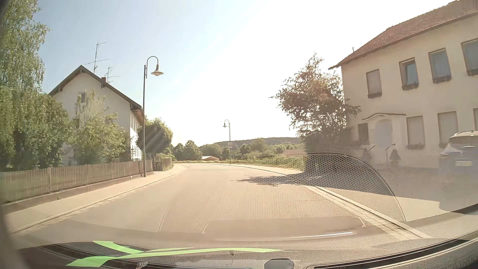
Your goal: Follow the waypoints while adhering to traffic rules and regulations
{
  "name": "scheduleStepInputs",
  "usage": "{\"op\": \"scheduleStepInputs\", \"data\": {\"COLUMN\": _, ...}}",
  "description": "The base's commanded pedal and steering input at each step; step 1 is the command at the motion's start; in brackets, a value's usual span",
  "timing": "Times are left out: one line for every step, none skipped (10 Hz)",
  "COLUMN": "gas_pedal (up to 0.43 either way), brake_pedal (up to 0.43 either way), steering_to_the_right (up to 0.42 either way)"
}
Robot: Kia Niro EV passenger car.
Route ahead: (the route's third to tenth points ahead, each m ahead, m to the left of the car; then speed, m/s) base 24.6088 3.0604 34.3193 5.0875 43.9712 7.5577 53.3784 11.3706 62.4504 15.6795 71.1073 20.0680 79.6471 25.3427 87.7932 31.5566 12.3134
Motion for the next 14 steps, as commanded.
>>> {"op": "scheduleStepInputs", "data": {"gas_pedal": 0.110, "brake_pedal": 0.000, "steering_to_the_right": -0.031}}
{"op": "scheduleStepInputs", "data": {"gas_pedal": 0.118, "brake_pedal": 0.000, "steering_to_the_right": -0.031}}
{"op": "scheduleStepInputs", "data": {"gas_pedal": 0.118, "brake_pedal": 0.000, "steering_to_the_right": -0.031}}
{"op": "scheduleStepInputs", "data": {"gas_pedal": 0.110, "brake_pedal": 0.000, "steering_to_the_right": -0.031}}
{"op": "scheduleStepInputs", "data": {"gas_pedal": 0.110, "brake_pedal": 0.000, "steering_to_the_right": -0.031}}
{"op": "scheduleStepInputs", "data": {"gas_pedal": 0.079, "brake_pedal": 0.000, "steering_to_the_right": -0.031}}
{"op": "scheduleStepInputs", "data": {"gas_pedal": 0.067, "brake_pedal": 0.000, "steering_to_the_right": -0.031}}
{"op": "scheduleStepInputs", "data": {"gas_pedal": 0.079, "brake_pedal": 0.000, "steering_to_the_right": -0.031}}
{"op": "scheduleStepInputs", "data": {"gas_pedal": 0.098, "brake_pedal": 0.000, "steering_to_the_right": -0.031}}
{"op": "scheduleStepInputs", "data": {"gas_pedal": 0.110, "brake_pedal": 0.000, "steering_to_the_right": -0.031}}
{"op": "scheduleStepInputs", "data": {"gas_pedal": 0.118, "brake_pedal": 0.000, "steering_to_the_right": -0.031}}
{"op": "scheduleStepInputs", "data": {"gas_pedal": 0.130, "brake_pedal": 0.000, "steering_to_the_right": -0.031}}
{"op": "scheduleStepInputs", "data": {"gas_pedal": 0.138, "brake_pedal": 0.000, "steering_to_the_right": -0.031}}
{"op": "scheduleStepInputs", "data": {"gas_pedal": 0.150, "brake_pedal": 0.000, "steering_to_the_right": -0.031}}
